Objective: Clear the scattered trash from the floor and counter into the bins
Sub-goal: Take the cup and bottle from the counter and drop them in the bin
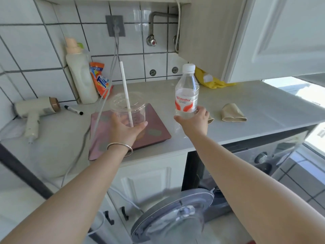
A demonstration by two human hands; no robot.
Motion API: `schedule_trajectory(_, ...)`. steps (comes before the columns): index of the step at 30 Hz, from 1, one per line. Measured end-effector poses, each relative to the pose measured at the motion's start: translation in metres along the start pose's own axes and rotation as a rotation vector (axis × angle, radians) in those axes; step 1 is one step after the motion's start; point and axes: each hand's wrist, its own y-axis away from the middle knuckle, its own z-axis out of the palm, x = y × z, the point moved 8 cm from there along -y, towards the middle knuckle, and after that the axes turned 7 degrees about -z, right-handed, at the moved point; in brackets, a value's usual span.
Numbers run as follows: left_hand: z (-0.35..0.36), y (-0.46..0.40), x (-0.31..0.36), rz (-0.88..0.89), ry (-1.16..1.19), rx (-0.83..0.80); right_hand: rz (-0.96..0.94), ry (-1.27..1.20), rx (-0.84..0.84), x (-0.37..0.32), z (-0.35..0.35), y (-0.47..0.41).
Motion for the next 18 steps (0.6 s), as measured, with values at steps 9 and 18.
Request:
schedule_trajectory(9,0.061,0.161,0.048,0.155,0.080,-0.278,0.054,-0.118,0.089,0.058,-0.173,0.137)
schedule_trajectory(18,0.168,0.411,-0.017,0.036,-0.034,-0.481,0.296,-0.122,0.165,0.236,-0.333,0.309)
